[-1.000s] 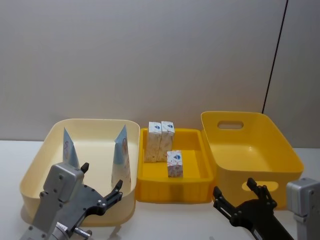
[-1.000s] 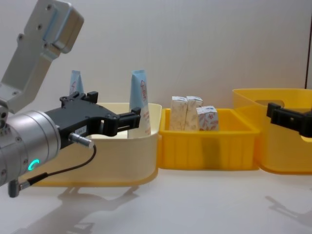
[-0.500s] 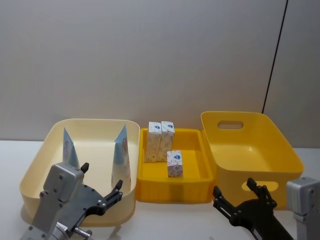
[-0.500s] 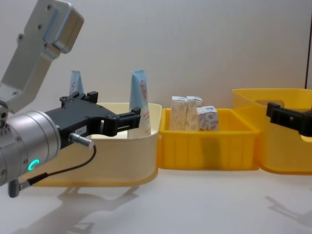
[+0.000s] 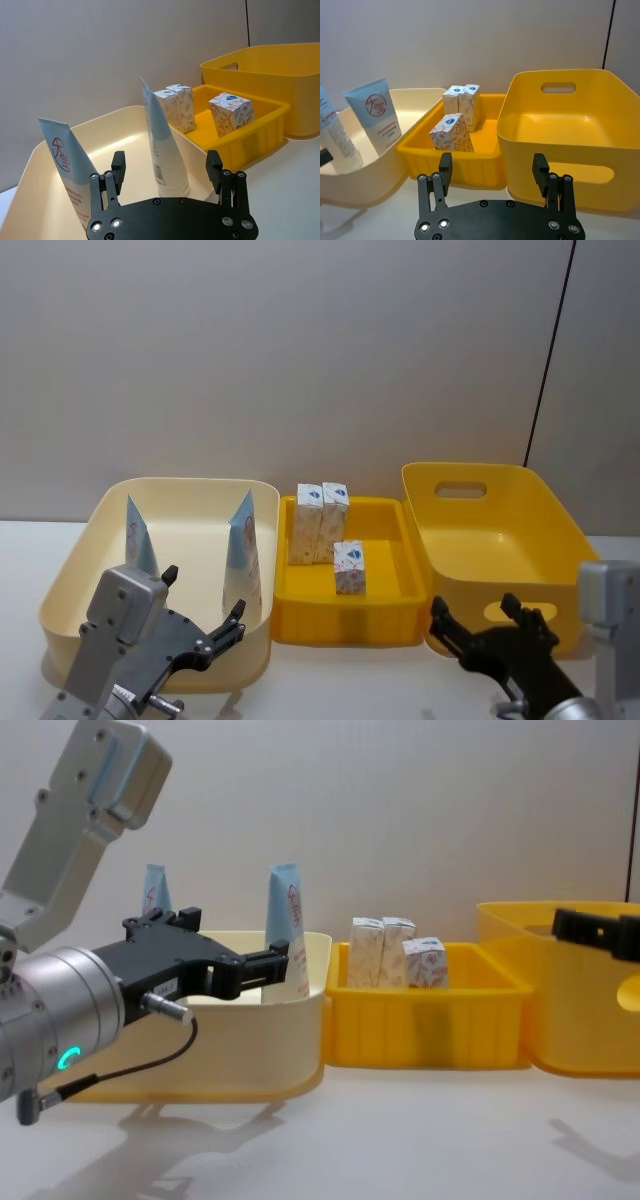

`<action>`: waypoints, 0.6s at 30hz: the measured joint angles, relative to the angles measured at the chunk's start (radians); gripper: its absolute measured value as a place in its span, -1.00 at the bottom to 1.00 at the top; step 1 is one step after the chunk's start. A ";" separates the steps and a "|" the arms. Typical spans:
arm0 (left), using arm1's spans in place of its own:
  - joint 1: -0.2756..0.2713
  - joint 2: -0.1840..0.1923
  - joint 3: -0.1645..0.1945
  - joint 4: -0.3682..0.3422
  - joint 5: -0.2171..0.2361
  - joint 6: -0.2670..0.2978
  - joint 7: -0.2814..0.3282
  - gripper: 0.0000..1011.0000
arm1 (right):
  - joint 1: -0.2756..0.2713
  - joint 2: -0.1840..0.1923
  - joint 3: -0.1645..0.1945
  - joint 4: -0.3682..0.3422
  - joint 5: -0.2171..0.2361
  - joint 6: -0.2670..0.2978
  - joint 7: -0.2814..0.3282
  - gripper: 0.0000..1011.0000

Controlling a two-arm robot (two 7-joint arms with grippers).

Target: Bimanual collaborative sorting of washing and personal care products

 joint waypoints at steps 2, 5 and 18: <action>0.000 0.000 0.000 0.000 0.000 0.000 0.000 0.98 | 0.007 -0.013 0.003 -0.015 0.005 0.032 -0.015 0.98; 0.000 0.000 0.000 0.000 0.000 0.000 0.000 0.98 | 0.029 -0.042 0.008 -0.041 0.015 0.107 -0.053 0.98; 0.000 0.000 0.000 0.000 0.000 0.000 0.000 0.98 | 0.171 -0.103 -0.022 -0.043 0.011 0.295 -0.127 0.98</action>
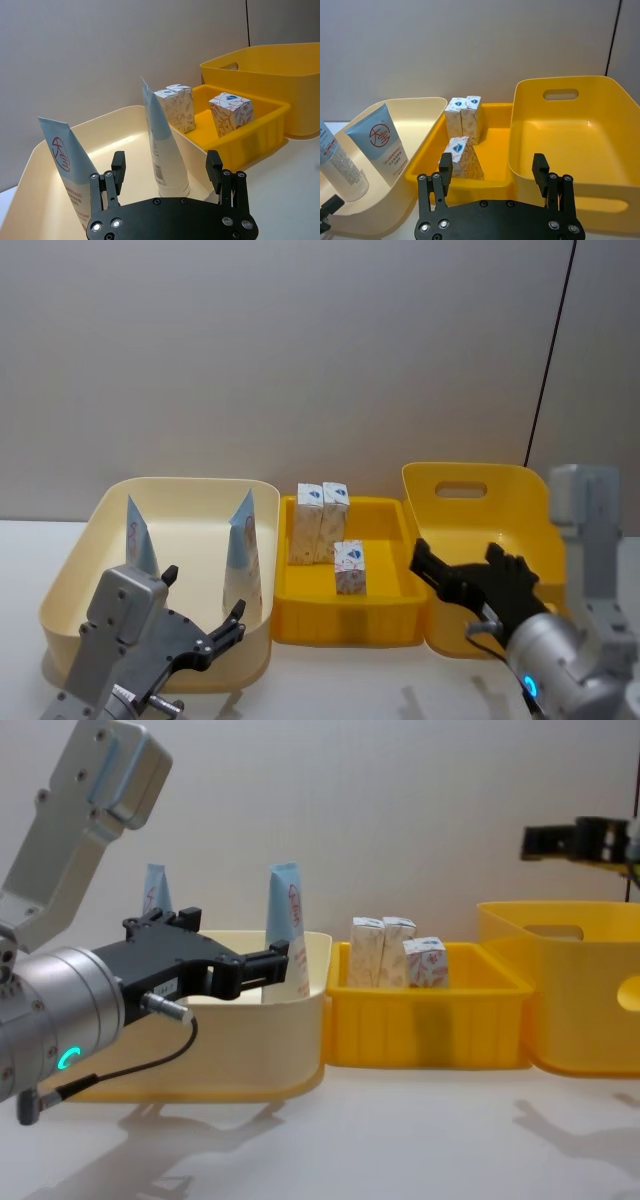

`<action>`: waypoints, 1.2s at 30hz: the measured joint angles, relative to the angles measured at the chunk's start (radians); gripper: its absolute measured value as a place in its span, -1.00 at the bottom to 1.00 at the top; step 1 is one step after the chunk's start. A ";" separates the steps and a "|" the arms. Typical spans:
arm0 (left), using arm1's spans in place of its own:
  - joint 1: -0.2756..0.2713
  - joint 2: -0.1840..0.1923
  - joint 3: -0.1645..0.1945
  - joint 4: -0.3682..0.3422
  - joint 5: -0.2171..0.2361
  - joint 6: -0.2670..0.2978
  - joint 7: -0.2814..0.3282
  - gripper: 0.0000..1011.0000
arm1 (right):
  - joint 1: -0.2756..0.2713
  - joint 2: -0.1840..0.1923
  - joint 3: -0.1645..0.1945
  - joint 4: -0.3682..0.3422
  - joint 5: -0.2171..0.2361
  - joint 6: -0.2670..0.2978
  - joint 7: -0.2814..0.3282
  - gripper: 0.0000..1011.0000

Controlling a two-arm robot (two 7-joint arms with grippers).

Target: Bimanual collaborative sorting of washing and personal care products

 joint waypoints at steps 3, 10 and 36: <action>0.000 0.000 0.000 0.000 0.000 0.000 0.000 0.98 | 0.043 0.001 -0.018 0.019 -0.006 0.035 0.005 0.98; 0.000 0.000 0.000 0.000 0.000 0.000 0.000 0.98 | 0.132 0.007 -0.056 0.065 -0.014 0.114 0.031 0.98; 0.000 0.000 0.000 0.000 0.000 0.000 0.000 0.98 | 0.407 -0.065 -0.147 0.419 -0.078 0.269 0.026 0.98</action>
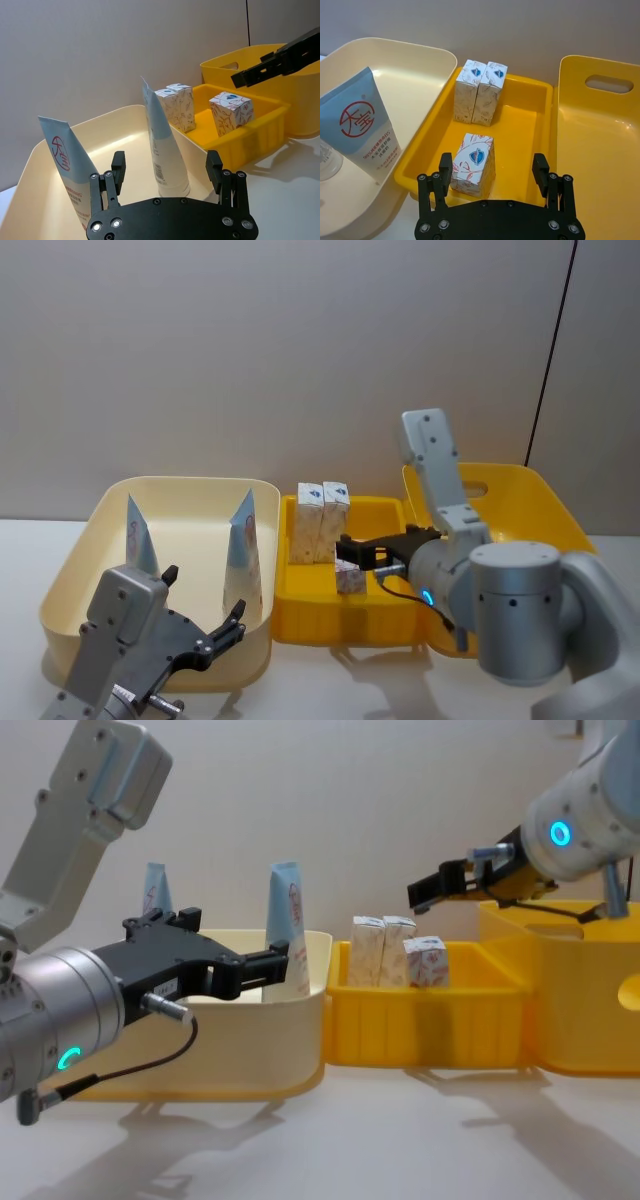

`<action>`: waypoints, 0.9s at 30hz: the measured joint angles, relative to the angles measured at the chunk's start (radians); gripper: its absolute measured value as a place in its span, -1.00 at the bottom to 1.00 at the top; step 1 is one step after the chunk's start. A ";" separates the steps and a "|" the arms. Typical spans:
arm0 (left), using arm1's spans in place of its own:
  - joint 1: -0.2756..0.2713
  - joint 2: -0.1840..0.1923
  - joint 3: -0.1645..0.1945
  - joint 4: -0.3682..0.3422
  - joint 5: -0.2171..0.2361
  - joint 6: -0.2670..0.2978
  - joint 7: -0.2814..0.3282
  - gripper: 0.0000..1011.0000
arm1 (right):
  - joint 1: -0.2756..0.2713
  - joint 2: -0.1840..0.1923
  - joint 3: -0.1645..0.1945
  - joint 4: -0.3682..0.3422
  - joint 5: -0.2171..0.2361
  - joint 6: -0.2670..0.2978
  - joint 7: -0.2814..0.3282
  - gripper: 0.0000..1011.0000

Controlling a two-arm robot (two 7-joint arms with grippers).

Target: Bimanual collaborative sorting of washing and personal care products

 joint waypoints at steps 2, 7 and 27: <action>0.000 0.000 0.000 0.000 0.000 0.000 0.000 0.98 | 0.008 -0.004 -0.003 0.015 -0.003 0.001 0.000 0.98; 0.000 0.000 0.000 0.000 0.000 0.000 0.000 0.98 | 0.032 -0.018 -0.013 0.070 -0.009 0.002 0.003 0.98; 0.000 0.000 0.000 0.000 0.000 0.000 0.000 0.98 | 0.079 -0.059 -0.031 0.202 -0.030 -0.020 0.015 0.98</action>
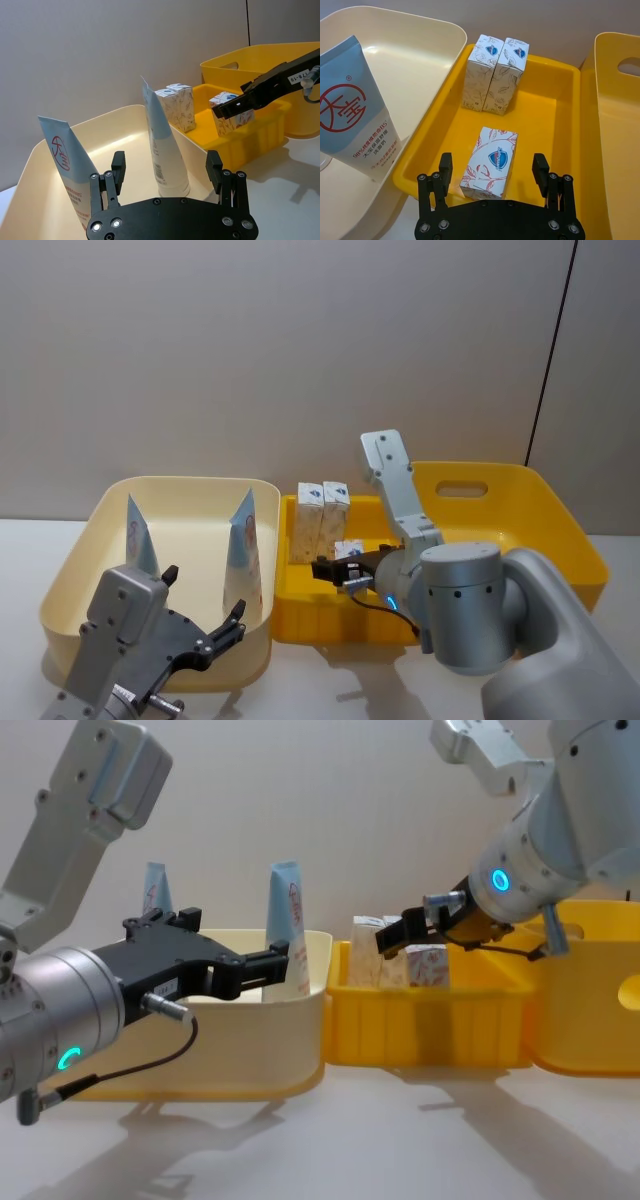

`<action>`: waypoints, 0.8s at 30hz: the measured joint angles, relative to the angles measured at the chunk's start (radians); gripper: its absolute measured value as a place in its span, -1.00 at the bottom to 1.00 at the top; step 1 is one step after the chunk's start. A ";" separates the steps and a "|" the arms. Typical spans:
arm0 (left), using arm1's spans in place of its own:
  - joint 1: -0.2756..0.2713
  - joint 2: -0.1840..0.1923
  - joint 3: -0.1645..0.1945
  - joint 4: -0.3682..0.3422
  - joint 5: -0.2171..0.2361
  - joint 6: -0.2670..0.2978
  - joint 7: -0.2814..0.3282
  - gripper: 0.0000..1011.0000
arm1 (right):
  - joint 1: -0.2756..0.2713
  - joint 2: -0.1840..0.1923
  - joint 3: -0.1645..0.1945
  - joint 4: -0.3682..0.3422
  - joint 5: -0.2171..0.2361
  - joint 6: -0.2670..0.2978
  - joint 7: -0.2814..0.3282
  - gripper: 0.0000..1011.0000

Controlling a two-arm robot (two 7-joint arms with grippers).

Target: Bimanual collaborative sorting of washing and personal care products

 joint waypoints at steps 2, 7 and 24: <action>0.000 0.000 0.000 0.000 0.000 0.000 0.000 0.98 | 0.002 -0.003 -0.001 0.009 -0.002 -0.005 0.003 0.98; 0.000 0.000 0.000 0.000 0.000 0.000 0.000 0.98 | 0.006 -0.012 -0.004 0.032 -0.006 -0.015 0.005 0.98; 0.000 0.000 0.000 0.000 0.000 0.000 0.000 0.98 | 0.009 -0.035 -0.001 0.071 -0.014 -0.054 0.010 0.98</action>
